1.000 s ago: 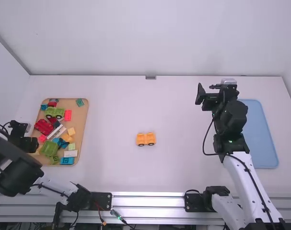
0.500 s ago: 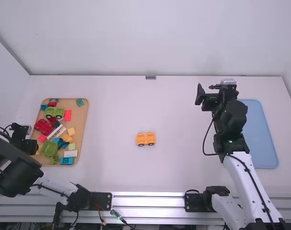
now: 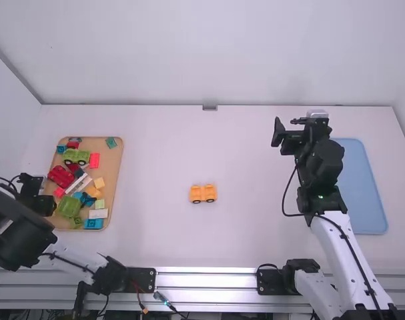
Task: Assemble lego blocks to make yellow taxi
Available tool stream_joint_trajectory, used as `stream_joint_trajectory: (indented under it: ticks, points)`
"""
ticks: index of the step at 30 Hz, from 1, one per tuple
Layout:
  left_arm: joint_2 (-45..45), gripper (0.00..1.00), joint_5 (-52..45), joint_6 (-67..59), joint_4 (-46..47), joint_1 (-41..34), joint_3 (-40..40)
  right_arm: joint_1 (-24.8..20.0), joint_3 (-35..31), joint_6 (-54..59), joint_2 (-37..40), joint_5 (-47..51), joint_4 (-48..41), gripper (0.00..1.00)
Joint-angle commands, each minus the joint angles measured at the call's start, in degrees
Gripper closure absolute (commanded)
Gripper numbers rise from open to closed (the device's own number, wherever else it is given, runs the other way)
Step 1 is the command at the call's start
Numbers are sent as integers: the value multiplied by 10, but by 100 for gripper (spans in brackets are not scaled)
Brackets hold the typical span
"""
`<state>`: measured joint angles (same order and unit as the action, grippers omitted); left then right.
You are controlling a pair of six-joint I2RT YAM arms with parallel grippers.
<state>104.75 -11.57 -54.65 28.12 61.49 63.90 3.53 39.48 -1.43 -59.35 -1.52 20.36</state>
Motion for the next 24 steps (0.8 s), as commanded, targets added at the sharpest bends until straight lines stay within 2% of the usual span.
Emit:
stream_joint_trajectory:
  ticks: [1,8,24]
  points:
    - [24,30,-11,13,5,-8,0,3,21,-2,-2,-2,0,1]
    - [33,30,-9,12,15,-8,3,3,21,-2,-2,-2,2,1]
    - [49,41,7,20,10,-19,7,3,21,-3,-2,-2,2,1]
